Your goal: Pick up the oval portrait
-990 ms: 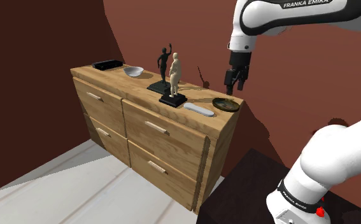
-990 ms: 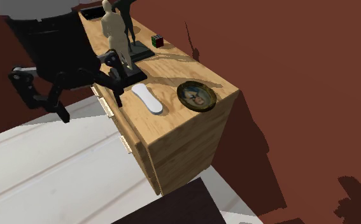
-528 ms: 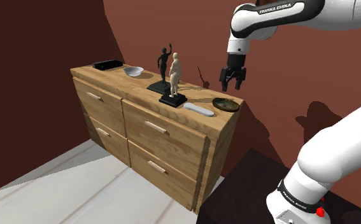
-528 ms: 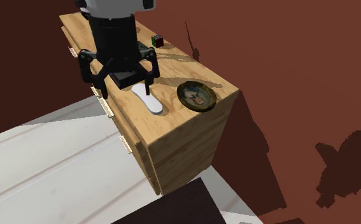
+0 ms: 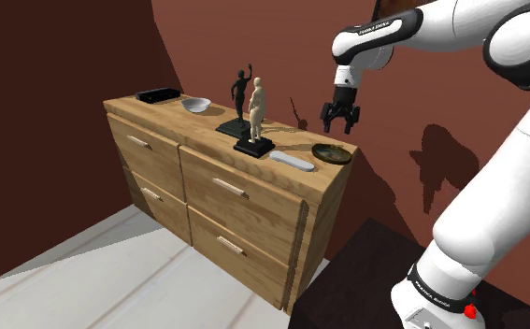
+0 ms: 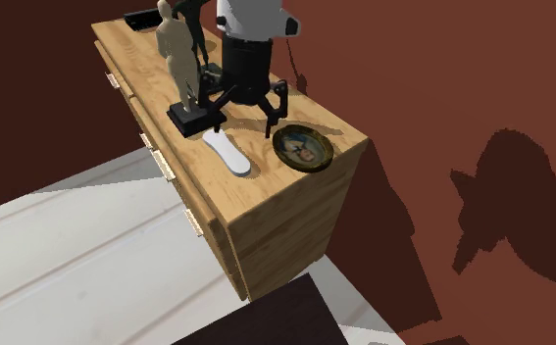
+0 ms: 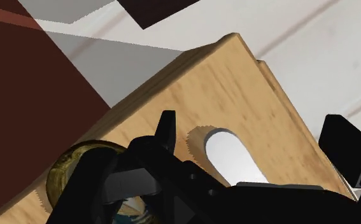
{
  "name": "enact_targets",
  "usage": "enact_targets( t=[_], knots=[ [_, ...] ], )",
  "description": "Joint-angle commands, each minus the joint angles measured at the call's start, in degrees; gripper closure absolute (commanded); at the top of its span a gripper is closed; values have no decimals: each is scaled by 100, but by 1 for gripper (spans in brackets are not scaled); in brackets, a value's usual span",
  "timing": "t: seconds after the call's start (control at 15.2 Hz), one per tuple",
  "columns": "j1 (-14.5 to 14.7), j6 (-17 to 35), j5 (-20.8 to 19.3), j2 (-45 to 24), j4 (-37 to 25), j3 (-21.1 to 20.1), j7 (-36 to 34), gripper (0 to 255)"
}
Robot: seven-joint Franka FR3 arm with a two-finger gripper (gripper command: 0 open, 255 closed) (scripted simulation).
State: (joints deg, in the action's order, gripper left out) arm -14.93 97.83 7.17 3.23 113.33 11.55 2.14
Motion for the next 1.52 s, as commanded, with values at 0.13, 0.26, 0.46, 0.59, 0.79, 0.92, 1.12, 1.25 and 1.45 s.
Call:
enact_targets(
  t=[0.13,0.26,0.46,0.59,0.79,0.92,1.12,1.25,1.45],
  knots=[
    [-261,-1,311,-725,-529,269,-55,0],
    [-408,-22,485,-1094,-809,390,-74,0],
    [-653,-76,761,-1644,-1235,550,-109,0],
    [-830,-126,950,-2007,-1523,642,-141,0],
    [-1120,-214,1235,-2543,-1957,756,-206,0],
    [-1326,-280,1422,-2893,-2247,818,-262,0],
    [-1652,-384,1695,-3408,-2680,890,-370,0],
    [-1825,-437,1829,-3664,-2898,918,-435,0],
    [-1825,-269,1863,-3753,-2805,899,-378,0]
  ],
)
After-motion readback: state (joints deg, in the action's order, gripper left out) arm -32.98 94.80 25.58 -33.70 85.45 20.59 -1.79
